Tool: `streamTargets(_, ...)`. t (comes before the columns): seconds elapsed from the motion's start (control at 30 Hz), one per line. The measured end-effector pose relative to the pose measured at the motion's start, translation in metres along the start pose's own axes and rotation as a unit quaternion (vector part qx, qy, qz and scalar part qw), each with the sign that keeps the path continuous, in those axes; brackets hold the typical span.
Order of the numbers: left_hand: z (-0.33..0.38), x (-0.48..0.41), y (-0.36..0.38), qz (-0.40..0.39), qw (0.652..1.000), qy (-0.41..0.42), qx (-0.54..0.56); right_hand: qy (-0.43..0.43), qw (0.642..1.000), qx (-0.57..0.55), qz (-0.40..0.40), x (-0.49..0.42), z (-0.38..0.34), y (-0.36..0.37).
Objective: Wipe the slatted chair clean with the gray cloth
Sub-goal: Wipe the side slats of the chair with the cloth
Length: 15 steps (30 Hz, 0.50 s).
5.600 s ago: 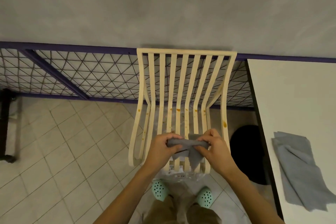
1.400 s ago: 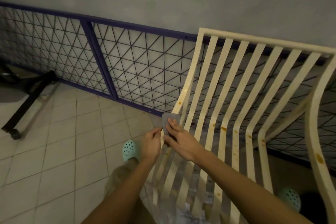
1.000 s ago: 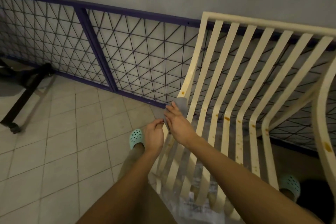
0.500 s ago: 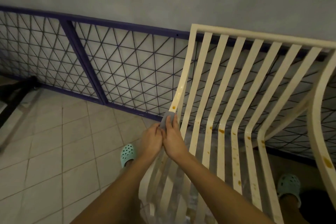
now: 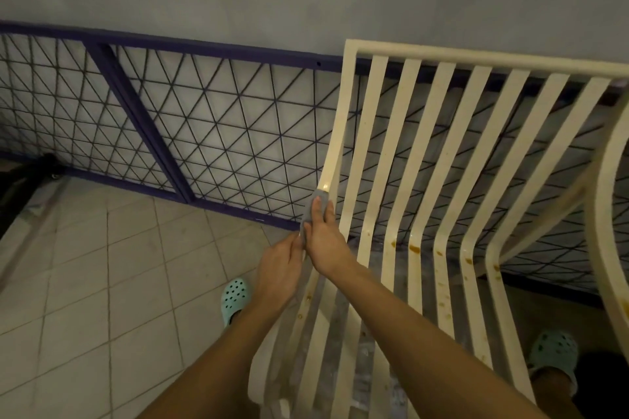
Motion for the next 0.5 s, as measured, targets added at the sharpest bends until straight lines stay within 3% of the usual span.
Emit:
streamTargets(0.3,-0.008,0.018,-0.015,0.069,0.992,-0.031,0.106,0.002,0.998,-0.068,-0.006,0.050,-0.017,0.028)
streamTargets(0.5,-0.033,0.069,-0.022,0.081,0.989,-0.049,0.114,0.039,0.974,-0.224,0.003,0.086,-0.032,0.057)
Point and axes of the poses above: each hand's wrist, its own x-axis away from the middle knuckle, its own y-axis out of the palm, z = x × y, the point moved 4 cm from there along -x, towards the middle knuckle, and after that the axes turned 11 degrees about x, right-handed, at the moved point
